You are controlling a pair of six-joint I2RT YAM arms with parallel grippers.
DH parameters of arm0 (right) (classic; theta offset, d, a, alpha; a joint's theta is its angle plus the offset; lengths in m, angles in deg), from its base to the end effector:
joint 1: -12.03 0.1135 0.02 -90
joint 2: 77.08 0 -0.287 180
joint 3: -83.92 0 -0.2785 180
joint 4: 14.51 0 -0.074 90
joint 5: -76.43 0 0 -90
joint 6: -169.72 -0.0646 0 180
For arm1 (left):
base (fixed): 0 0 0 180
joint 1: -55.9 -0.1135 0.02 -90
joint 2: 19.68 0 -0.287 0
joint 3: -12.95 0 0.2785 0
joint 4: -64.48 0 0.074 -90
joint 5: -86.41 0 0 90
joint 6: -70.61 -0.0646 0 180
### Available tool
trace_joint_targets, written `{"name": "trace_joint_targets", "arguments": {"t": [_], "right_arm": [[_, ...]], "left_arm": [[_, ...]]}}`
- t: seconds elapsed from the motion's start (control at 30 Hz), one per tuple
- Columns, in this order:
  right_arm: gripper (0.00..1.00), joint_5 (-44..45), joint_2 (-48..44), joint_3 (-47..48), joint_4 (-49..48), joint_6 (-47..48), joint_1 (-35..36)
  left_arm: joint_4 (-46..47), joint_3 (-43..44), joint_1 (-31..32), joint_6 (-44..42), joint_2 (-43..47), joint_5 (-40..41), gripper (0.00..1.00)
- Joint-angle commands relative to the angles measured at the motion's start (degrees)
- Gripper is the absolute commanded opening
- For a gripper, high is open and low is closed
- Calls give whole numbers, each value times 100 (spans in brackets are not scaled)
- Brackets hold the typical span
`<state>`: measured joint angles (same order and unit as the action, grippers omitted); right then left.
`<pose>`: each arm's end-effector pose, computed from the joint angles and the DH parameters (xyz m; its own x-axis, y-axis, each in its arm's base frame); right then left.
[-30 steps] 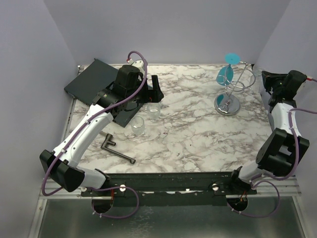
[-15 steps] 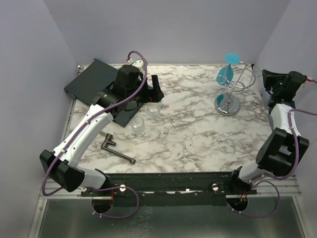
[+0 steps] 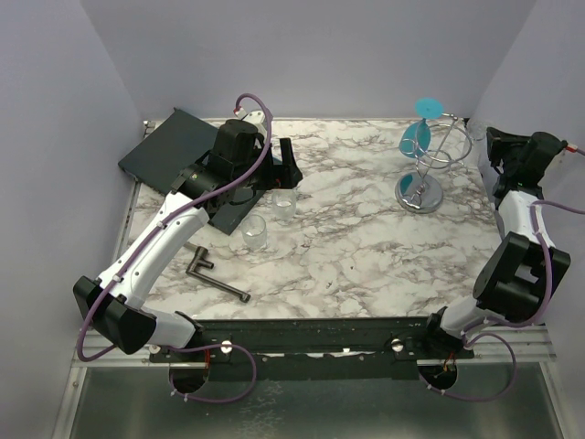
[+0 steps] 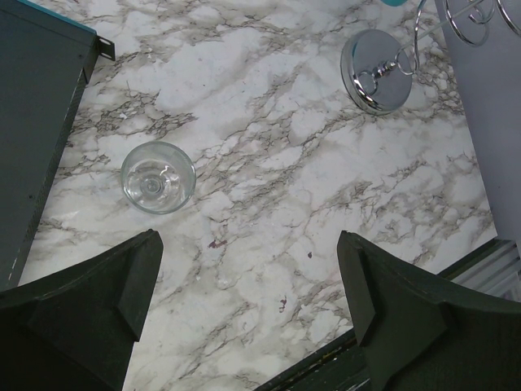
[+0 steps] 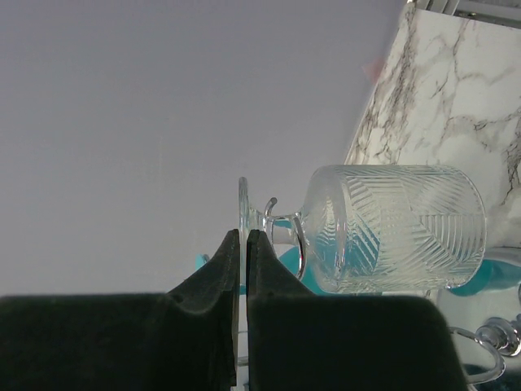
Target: Take the wine glass off the wine glass rack
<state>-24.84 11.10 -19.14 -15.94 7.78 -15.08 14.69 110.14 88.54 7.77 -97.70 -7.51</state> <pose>0.3791 -0.1799 0.3227 0.2149 0.9375 -0.2738 0.2296 0.2240 0.9472 0.2861 -0.1885 0.4152 -0.6499 -0.1246 -0.7498 0.3271 0.8446 -0.4238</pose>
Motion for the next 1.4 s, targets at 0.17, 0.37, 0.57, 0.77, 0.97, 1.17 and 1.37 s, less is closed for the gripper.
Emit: {"name": "trace_joint_targets", "arguments": {"t": [0.17,0.37,0.57,0.77,0.97,1.17,1.37], "right_arm": [[1,448,76,215,-688,-83,-33],[0,586,101,242,-824,-116,-34],[1,677,77,263,-898,-113,-37],[1,950,-109,376,-663,121,-36],[0,1103,-377,499,-265,426,-33],[1,1310,-737,517,339,590,-31],[0,1426,-1362,529,1197,761,-31]], "left_arm": [[96,120,-17,27,-44,-100,97],[96,155,-17,28,-89,-100,97],[98,173,-17,27,-130,-109,97],[102,180,-13,35,-143,-130,97],[113,201,-15,70,-176,-192,97],[168,192,-19,131,-179,-281,97],[267,159,-12,219,-196,-448,97]]}}
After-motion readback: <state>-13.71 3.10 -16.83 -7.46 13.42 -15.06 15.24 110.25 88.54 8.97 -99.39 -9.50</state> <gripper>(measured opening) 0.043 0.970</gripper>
